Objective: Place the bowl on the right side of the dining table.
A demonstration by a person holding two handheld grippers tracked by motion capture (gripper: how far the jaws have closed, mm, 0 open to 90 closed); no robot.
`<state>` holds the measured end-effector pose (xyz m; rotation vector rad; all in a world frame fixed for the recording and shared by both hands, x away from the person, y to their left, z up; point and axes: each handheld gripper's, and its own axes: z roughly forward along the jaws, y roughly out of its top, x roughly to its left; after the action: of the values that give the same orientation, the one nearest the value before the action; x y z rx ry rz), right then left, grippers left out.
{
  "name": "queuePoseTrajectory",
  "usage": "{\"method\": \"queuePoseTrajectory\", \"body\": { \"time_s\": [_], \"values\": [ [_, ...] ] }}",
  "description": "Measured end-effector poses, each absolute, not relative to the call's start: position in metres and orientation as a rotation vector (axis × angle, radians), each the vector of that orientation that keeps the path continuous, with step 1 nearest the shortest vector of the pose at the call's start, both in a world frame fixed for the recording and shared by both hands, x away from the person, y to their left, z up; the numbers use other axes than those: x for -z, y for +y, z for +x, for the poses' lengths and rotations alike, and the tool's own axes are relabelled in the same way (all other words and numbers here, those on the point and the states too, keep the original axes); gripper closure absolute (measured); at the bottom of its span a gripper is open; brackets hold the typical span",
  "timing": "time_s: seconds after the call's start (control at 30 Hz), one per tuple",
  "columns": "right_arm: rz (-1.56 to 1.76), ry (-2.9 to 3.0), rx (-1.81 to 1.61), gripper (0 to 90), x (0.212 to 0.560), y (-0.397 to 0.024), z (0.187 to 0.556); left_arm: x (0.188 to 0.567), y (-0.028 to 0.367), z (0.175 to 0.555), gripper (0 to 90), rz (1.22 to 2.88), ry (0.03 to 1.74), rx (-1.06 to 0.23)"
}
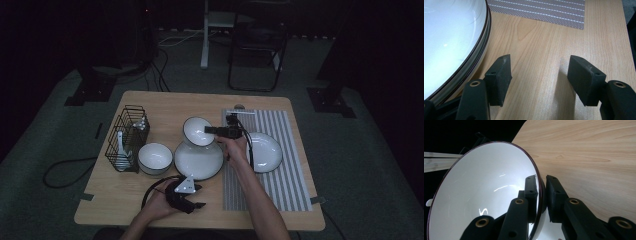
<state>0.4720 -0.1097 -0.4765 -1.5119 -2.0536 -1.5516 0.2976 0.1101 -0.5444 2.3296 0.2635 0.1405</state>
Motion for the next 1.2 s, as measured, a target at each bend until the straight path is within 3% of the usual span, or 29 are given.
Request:
{"method": "queuePoseTrajectory", "body": {
  "time_s": [1.2],
  "values": [
    [-1.662, -1.972, 1.568, 80.6, 0.490, -0.165, 0.468, 0.545, 0.110, 0.298, 36.7, 2.328, 0.266, -0.140]
  ]
}}
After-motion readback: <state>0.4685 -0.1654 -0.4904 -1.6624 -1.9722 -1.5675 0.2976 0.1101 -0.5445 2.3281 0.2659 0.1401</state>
